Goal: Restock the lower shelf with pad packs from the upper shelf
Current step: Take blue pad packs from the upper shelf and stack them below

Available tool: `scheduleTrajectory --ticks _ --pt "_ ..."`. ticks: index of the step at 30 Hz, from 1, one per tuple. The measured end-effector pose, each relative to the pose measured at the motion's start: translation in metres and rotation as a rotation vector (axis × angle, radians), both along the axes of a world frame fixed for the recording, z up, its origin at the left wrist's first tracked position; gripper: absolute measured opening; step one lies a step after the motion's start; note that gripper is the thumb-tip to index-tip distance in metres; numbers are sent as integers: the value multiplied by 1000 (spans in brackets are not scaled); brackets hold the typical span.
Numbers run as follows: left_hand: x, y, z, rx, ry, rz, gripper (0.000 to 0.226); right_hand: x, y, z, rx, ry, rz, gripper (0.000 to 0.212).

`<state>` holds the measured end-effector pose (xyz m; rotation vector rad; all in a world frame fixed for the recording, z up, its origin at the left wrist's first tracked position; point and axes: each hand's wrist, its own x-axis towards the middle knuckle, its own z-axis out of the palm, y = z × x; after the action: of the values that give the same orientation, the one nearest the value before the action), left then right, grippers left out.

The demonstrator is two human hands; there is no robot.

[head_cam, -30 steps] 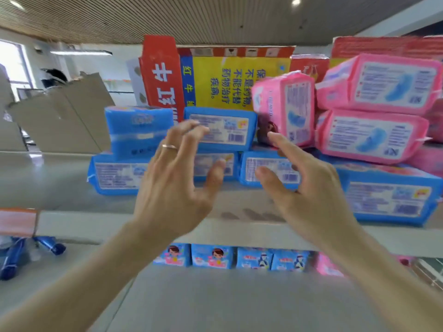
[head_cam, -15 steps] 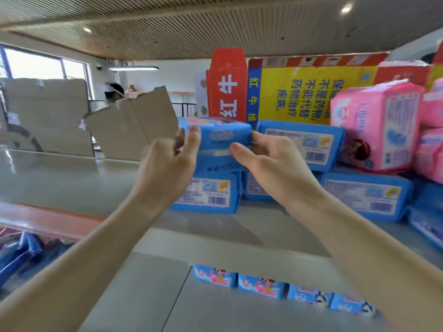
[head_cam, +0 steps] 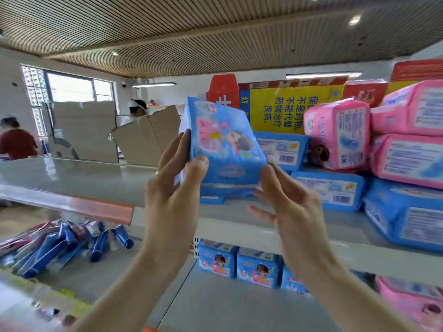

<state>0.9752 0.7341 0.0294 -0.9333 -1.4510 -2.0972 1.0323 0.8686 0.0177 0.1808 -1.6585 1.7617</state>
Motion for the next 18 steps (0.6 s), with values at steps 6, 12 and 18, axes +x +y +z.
scheduleTrajectory --ticks 6,12,18 --pt "89 27 -62 -179 263 236 50 70 -1 -15 -483 -71 385 54" --pt "135 -12 -105 -292 148 213 37 113 45 -53 -615 -278 311 33" --pt "143 -13 -100 -406 -495 119 21 154 74 -115 -569 -510 262 20"
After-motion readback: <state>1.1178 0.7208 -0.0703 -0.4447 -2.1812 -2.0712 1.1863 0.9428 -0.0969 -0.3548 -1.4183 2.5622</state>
